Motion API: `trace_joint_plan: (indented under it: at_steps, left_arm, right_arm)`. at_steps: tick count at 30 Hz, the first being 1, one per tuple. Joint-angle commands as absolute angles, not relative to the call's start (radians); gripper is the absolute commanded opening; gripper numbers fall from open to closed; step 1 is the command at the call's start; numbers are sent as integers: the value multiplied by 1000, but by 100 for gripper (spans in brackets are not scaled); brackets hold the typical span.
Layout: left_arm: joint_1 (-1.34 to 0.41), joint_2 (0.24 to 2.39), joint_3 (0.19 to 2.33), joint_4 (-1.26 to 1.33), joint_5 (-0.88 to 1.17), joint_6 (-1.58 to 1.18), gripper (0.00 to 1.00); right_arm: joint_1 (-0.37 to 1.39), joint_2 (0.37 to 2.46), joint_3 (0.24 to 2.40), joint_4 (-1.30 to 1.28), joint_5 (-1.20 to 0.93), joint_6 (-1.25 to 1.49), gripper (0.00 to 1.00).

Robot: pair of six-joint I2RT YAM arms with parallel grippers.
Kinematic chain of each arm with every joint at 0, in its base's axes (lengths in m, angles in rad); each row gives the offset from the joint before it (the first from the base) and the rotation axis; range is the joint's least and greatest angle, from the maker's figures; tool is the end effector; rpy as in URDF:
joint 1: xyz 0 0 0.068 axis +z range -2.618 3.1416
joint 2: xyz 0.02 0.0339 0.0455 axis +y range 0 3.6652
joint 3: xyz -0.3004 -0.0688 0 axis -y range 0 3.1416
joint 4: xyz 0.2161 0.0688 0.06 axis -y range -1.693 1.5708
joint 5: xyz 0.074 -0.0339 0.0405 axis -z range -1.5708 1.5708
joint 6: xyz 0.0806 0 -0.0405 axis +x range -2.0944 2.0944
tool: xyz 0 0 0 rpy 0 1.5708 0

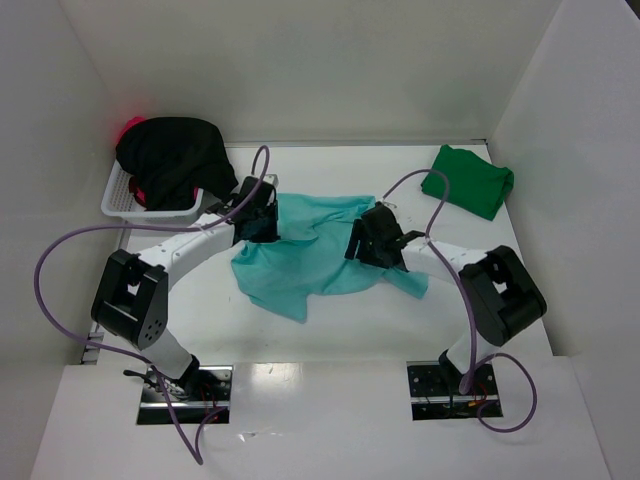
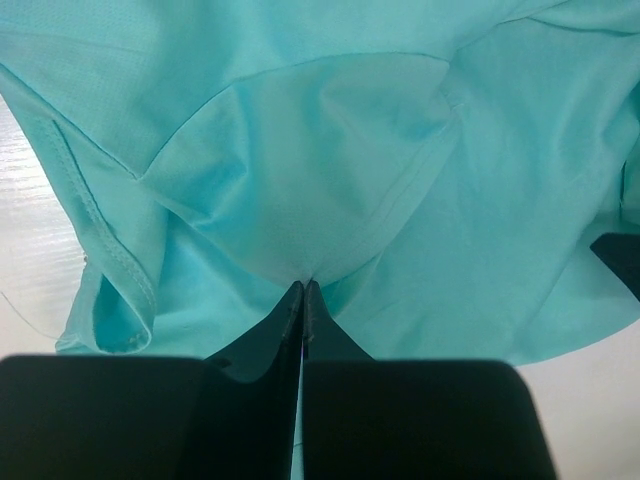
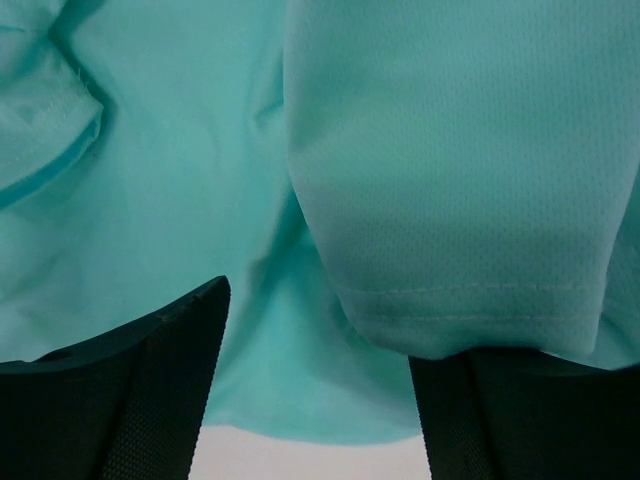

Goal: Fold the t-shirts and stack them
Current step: Flatten out the tshirt

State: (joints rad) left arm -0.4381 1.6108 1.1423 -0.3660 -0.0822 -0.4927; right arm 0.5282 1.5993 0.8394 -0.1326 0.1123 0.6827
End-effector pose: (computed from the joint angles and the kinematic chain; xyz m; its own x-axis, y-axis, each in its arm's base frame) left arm 0.3248 -0.1448 0.2553 -0.7675 -0.1610 -0.6204 0.0111 0.9644 -0.2640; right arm 0.2837 0.1551 0.1884 -0.7994 0.2594 -0.5419 0.0829 0.9410 0.3282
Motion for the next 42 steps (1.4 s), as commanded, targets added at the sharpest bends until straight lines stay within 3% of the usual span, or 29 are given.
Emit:
trace_joint_plan:
  at_steps: [1,12,20,25,27,34,42]
  left_arm:
    - [-430,1606,1146,-344,-67,-462,0]
    - [-430,1626,1146,-344,-58,-462,0]
    - [-430,1626,1146,-344,-49,-462,0]
    - [-430,1626,1146,-344,-49,-462,0]
    - [-430,1626,1146,-344,-49,-462,0]
    - [-399,1579,1175,-372,-40,-445,0]
    - [-329,1436,1275,-433,-65,-400,0]
  right_arm:
    - [535,1614,882,-57,164,683,71]
    - [535,1655,911,-35,183,683,50]
    - [535,1718,922,-25,192,664,45]
    - [535,1721,933,-46,225,672,8]
    - [535,1713,946,-80,241,675,0]
    - [529,1546,1045,-201,317,654,0]
    - [367,1268,1075,-236,242,623,0]
